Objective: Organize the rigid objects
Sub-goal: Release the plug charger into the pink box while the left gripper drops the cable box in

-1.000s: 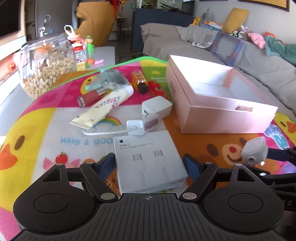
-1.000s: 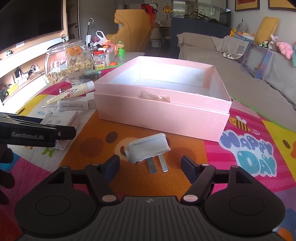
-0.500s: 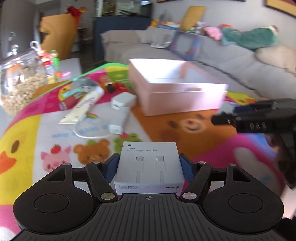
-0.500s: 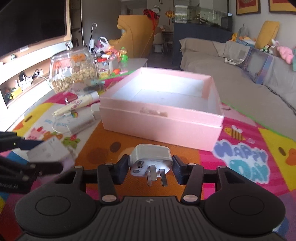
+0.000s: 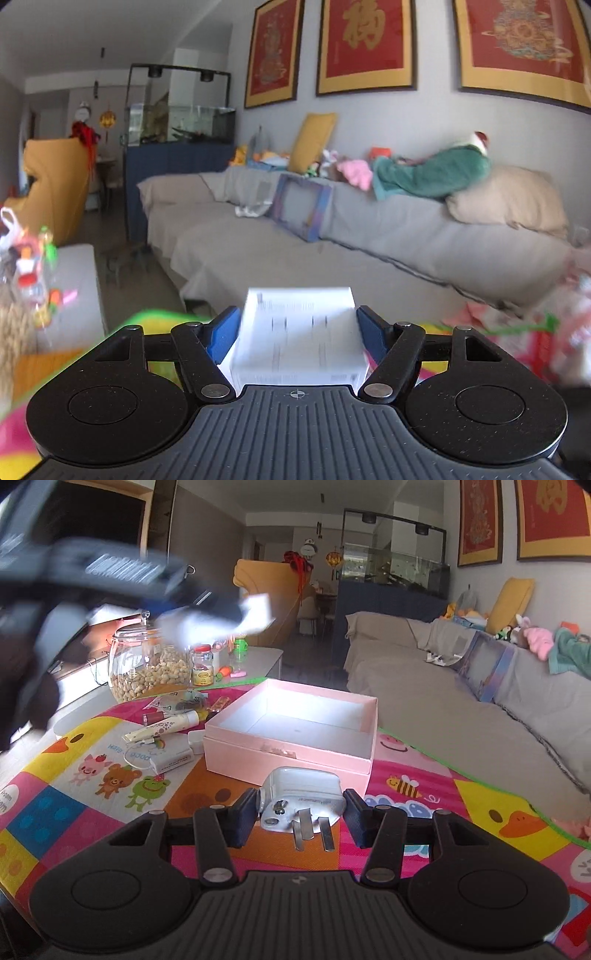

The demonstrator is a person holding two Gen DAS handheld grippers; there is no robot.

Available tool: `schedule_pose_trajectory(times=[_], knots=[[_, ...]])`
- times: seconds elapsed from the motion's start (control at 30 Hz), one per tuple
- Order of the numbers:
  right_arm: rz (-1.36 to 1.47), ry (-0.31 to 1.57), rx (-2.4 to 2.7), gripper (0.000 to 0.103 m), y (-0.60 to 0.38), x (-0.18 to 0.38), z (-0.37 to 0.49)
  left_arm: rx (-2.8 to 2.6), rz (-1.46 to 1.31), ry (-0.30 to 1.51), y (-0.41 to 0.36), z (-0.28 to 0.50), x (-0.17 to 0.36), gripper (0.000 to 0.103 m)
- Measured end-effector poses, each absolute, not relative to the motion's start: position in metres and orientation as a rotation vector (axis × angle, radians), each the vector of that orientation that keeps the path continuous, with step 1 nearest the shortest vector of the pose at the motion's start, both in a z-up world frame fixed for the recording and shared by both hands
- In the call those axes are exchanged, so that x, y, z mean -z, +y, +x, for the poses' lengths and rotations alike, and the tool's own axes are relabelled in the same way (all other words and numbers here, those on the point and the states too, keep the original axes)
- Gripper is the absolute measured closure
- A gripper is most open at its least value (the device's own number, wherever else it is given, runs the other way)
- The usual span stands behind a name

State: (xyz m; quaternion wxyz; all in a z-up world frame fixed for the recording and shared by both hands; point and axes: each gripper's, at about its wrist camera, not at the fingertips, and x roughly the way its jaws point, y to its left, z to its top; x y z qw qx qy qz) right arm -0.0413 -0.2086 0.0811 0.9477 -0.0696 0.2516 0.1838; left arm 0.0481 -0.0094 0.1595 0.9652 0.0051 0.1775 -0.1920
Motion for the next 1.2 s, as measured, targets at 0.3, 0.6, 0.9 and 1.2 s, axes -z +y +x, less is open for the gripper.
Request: schedule_pose_trajectory(times=[0.3, 0.6, 0.9, 1.2], knots=[[-0.077, 0.541, -0.308, 0.053, -0.221, -0.077, -0.015, 0.263, -0.182, 0.384, 0.046, 0.05, -0.117, 0.03], [0.005, 0.419, -0.371, 0.053, -0.184, -0.135, 0.093, 0.154, -0.083, 0.595, 0.101, 0.0, -0.05, 0.03], [-0.098, 0.49, -0.433, 0.035, -0.134, -0.121, 0.12, 0.194, -0.044, 0.623, 0.096, 0.012, -0.03, 0.03], [-0.163, 0.622, -0.48, 0.035, -0.103, -0.099, 0.116, 0.035, -0.095, 0.533, 0.12, 0.059, -0.038, 0.032]])
